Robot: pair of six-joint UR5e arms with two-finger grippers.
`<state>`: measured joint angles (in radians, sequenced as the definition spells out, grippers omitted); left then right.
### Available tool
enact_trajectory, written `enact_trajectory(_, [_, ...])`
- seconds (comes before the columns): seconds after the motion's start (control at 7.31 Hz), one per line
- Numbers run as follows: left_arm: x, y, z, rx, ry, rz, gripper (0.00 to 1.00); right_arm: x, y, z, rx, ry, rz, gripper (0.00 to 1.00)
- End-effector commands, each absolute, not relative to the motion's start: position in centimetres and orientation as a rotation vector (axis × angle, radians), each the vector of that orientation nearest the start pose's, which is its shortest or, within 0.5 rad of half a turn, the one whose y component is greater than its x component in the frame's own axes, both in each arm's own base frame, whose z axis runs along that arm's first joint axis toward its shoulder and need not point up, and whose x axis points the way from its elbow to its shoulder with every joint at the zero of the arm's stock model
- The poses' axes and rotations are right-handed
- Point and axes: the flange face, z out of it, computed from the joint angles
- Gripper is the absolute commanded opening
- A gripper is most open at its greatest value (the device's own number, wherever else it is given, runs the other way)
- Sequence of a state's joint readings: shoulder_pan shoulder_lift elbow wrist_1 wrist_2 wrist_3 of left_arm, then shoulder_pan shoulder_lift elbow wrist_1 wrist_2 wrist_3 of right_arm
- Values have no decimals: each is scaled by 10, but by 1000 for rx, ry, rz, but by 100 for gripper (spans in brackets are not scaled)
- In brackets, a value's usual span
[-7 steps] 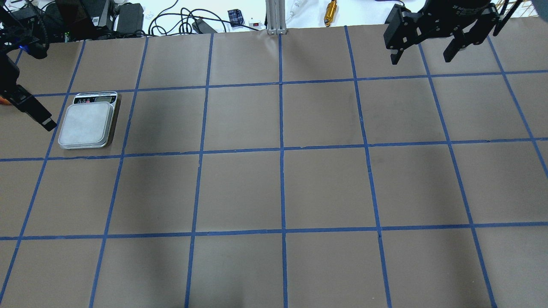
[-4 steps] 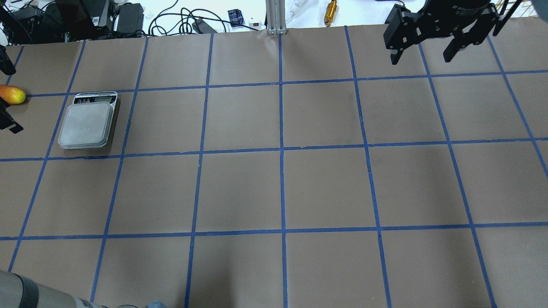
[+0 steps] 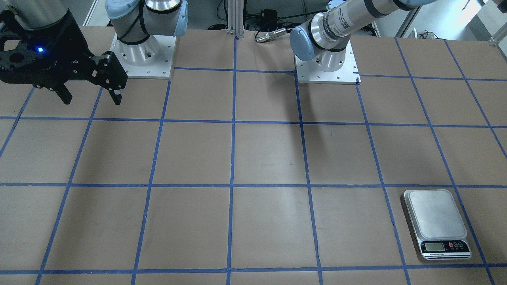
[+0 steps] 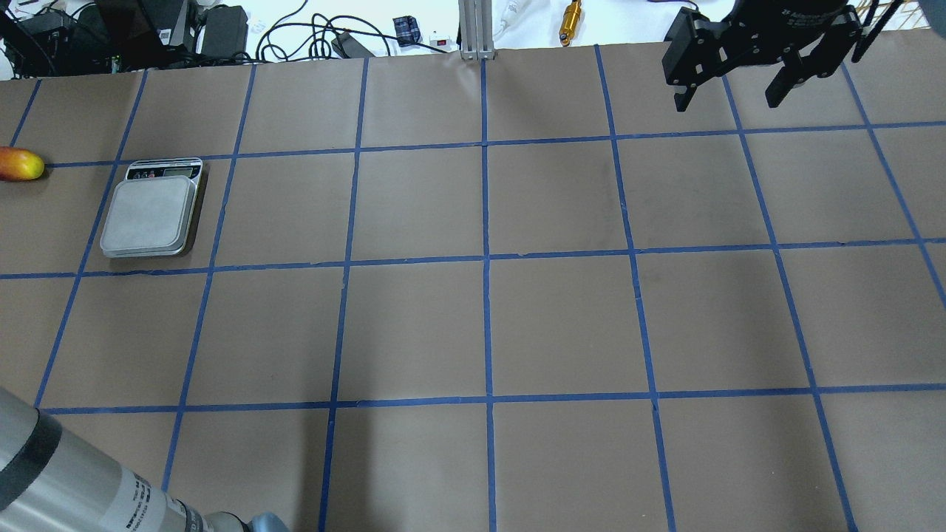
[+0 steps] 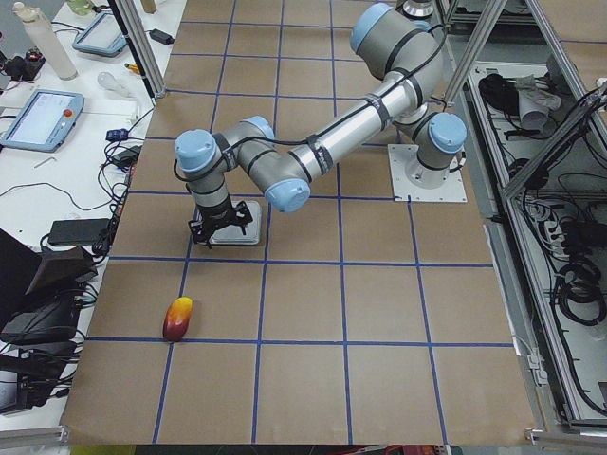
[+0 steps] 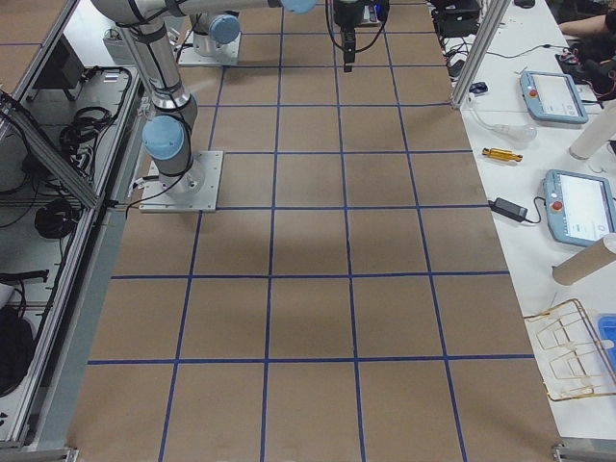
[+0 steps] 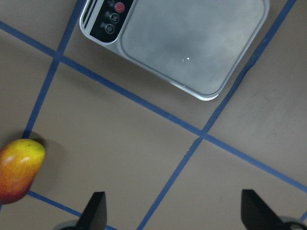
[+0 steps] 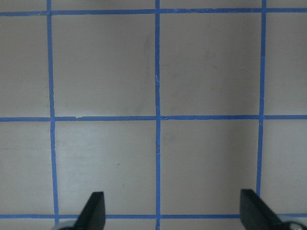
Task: Weigh mango
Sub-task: 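Lower the left gripper onto the red-yellow mango and close on it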
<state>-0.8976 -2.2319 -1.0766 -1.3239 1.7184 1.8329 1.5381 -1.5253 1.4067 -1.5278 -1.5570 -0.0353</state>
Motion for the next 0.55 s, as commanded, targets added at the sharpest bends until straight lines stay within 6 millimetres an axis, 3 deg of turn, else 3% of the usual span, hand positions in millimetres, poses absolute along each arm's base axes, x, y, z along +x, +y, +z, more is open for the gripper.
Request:
enact_trajectory(0.0, [436, -697, 320, 1745, 2431, 99, 99, 118, -520, 541, -6, 3128, -118, 100])
enact_trajectory(0.41, [476, -725, 299, 1923, 2252, -7, 99, 118, -520, 541, -6, 3128, -118, 100])
